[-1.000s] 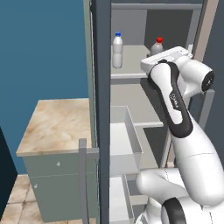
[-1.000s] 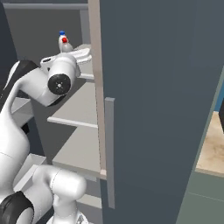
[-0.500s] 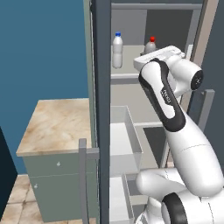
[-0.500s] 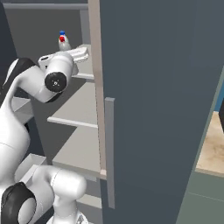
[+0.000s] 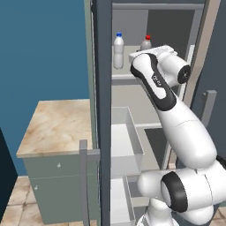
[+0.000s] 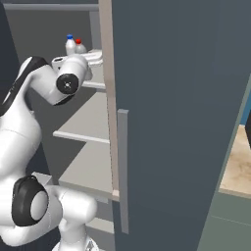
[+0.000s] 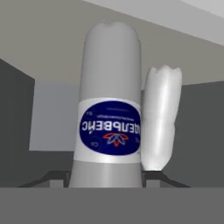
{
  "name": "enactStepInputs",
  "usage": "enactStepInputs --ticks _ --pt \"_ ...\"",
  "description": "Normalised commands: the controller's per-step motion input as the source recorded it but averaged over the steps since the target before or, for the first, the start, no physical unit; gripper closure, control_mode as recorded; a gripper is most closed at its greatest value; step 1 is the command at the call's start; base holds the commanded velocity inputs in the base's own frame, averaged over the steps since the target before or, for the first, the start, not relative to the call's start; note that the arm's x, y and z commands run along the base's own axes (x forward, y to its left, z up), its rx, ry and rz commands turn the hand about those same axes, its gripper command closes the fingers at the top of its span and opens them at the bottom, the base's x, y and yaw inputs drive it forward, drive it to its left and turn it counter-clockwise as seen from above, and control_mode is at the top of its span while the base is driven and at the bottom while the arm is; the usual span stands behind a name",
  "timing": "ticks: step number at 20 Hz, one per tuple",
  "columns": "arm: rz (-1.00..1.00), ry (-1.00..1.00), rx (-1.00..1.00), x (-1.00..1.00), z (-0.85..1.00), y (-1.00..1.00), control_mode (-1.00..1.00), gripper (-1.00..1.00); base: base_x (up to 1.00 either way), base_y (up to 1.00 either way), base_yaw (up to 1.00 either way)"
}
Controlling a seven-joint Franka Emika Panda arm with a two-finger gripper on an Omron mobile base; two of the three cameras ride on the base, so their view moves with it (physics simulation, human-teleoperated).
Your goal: Take the bottled waters from the counter and place them in the freezer to freeze. Close the freezer door after placing the bottles.
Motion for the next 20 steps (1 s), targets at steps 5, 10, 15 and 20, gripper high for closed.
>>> enactStepInputs --ticks 5,10,15,20 --pt "0.0 0.0 0.0 0.2 -0.05 0.0 -1.0 1.0 0.0 0.0 0.0" --pt "0.0 0.03 0.0 0.07 -0.21 0.0 -1.0 1.0 0.0 0.0 0.0" --pt "0.0 0.03 0.0 0.13 -0.17 0.0 -1.0 1.0 0.0 0.0 0.0" --pt "0.0 0.02 0.0 0.28 -0.04 -0.01 -1.0 1.0 0.0 0.0 0.0"
